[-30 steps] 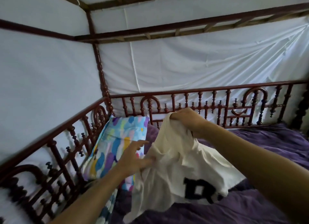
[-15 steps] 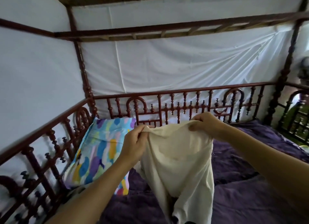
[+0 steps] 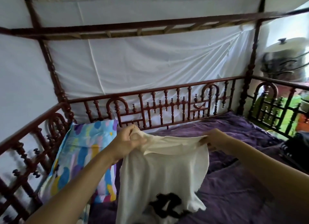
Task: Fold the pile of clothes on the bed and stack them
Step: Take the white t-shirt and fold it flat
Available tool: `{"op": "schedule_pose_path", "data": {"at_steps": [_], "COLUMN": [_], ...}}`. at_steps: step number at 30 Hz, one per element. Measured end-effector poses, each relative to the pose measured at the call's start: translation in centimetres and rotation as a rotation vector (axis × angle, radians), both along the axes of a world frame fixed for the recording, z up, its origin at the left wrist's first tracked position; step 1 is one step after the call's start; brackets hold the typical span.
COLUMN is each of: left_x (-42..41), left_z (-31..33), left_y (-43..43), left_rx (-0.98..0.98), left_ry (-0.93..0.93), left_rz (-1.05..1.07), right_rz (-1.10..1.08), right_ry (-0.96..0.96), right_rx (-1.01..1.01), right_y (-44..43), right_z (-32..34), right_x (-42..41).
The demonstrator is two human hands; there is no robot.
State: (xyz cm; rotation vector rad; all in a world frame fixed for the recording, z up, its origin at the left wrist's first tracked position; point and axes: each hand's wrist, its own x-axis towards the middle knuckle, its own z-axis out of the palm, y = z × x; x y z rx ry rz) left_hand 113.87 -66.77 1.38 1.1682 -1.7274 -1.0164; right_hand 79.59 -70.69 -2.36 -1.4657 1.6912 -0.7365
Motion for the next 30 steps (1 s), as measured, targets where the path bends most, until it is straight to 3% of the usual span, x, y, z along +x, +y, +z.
{"op": "schedule_pose_path", "data": {"at_steps": [2,3,6,7,10,12,14,16,20,26,30], "left_x": [1.1,1.8,4.4,5.0,5.5,5.2,4.8,3.8,-1.6,-15.2,-24.7], "left_z": [-0.7,-1.0,-1.3,-1.4,-1.6,-1.5,-1.3,-1.2,-1.8,-5.1,-9.2], "left_y": [-0.2,-0.6,-2.4,-3.1,-5.3,-6.6,-8.1,-9.7,-12.8,-16.2,-18.9], "left_rx": [-0.116,-0.187,-0.338,-0.37,-0.461,-0.513,-0.606,-0.712,-0.836,-0.763,-0.709], "left_ry": [-0.247,-0.281,-0.221,-0.215,-0.252,-0.322,-0.47,-0.643,-0.865,-0.907,-1.059], "left_rz": [0.019,0.078,0.32,0.377,0.464,0.496,0.512,0.487,0.396,0.24,0.124], "right_rz": [-0.083,-0.106,-0.056,0.027,0.32,0.37,0.346,0.34,0.2,0.087,-0.04], "right_ry": [-0.15,-0.172,-0.274,-0.23,0.201,0.651,0.825,0.685,0.297,0.082,0.046], "right_rx": [-0.029,-0.074,-0.187,-0.24,-0.396,-0.488,-0.591,-0.614,-0.382,-0.302,-0.225], "right_y": [0.4,0.7,2.3,3.1,5.6,6.9,7.5,8.0,9.4,11.6,11.9], "right_z": [0.4,0.7,1.7,2.0,2.8,2.7,2.0,1.0,-1.6,-8.3,-13.4], "right_x": [0.5,0.9,2.3,2.6,3.4,3.1,2.1,0.3,-3.6,-9.6,-16.4]}}
